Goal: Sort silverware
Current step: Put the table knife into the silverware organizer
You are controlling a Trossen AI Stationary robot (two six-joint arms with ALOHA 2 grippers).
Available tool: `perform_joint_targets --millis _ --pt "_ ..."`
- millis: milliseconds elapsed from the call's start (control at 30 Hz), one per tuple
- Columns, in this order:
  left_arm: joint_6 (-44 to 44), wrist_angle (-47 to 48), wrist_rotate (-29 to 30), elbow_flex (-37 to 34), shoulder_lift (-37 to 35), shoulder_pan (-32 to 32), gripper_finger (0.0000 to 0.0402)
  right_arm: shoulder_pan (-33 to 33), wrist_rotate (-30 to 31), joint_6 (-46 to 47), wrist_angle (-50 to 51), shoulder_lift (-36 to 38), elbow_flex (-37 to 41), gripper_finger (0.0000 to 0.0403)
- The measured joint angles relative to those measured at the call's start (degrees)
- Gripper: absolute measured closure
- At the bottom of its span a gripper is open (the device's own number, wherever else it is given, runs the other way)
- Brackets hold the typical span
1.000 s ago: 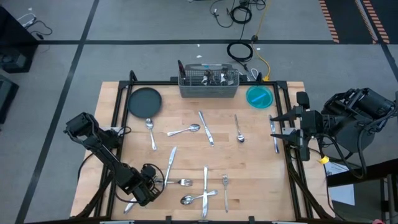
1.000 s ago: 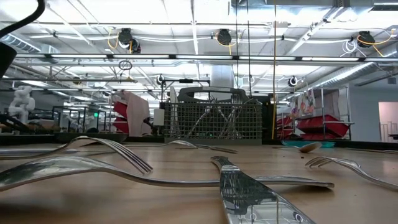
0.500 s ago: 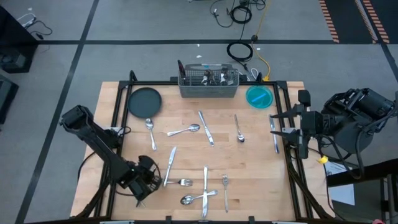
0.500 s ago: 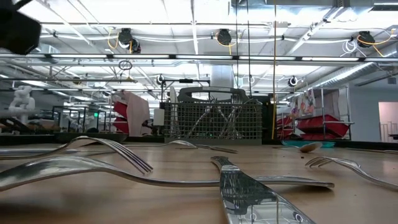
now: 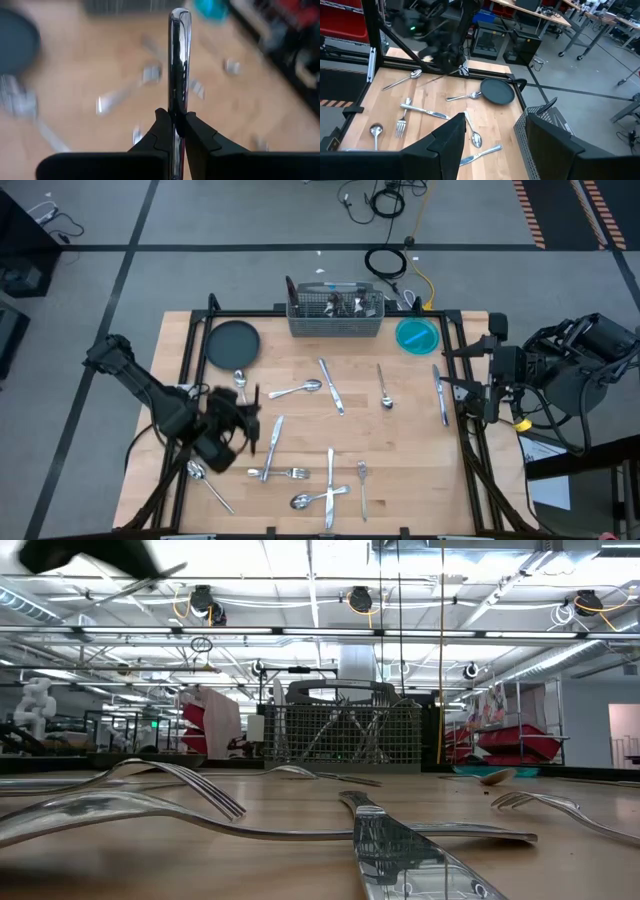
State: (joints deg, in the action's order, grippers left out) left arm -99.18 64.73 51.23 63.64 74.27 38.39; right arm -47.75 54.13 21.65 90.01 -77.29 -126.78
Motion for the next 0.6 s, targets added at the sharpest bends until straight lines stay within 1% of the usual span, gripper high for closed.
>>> perform_joint_targets --millis 133,233,300,367,400,467,533,600 --pt "15.04 -1.36 7.19 2.92 -2.07 -6.27 0.0371 0.00 0.00 0.79 0.00 0.06 0.00 0.0206" --pt "27.08 -3.82 15.90 4.77 -2.54 -11.83 0.0371 0.02 0.00 1.53 -0.01 -0.01 0.00 0.0206" --pt "34.79 -6.83 21.40 5.45 -2.57 -16.05 0.0371 0.02 -0.04 1.66 -0.01 -0.11 0.00 0.0206" --pt "43.08 -11.02 24.81 5.68 -2.55 -20.27 0.0371 0.01 -0.07 1.67 0.01 -0.24 0.00 0.0206" --pt "47.20 -13.77 25.84 5.68 -2.55 -22.34 0.0371 0.00 -0.11 1.66 0.00 -0.26 0.00 0.0206" --pt "55.53 -19.82 26.04 5.68 -2.55 -26.45 0.0371 0.02 -0.13 1.66 0.01 -0.27 0.00 0.0206" --pt "64.71 -25.83 24.53 5.68 -2.55 -30.04 0.0371 0.00 -0.11 1.68 0.01 -0.25 0.00 0.0206" --pt "72.99 -32.79 21.53 5.68 -2.53 -33.59 0.0371 0.02 -0.13 1.66 0.01 -0.25 0.00 0.0206"
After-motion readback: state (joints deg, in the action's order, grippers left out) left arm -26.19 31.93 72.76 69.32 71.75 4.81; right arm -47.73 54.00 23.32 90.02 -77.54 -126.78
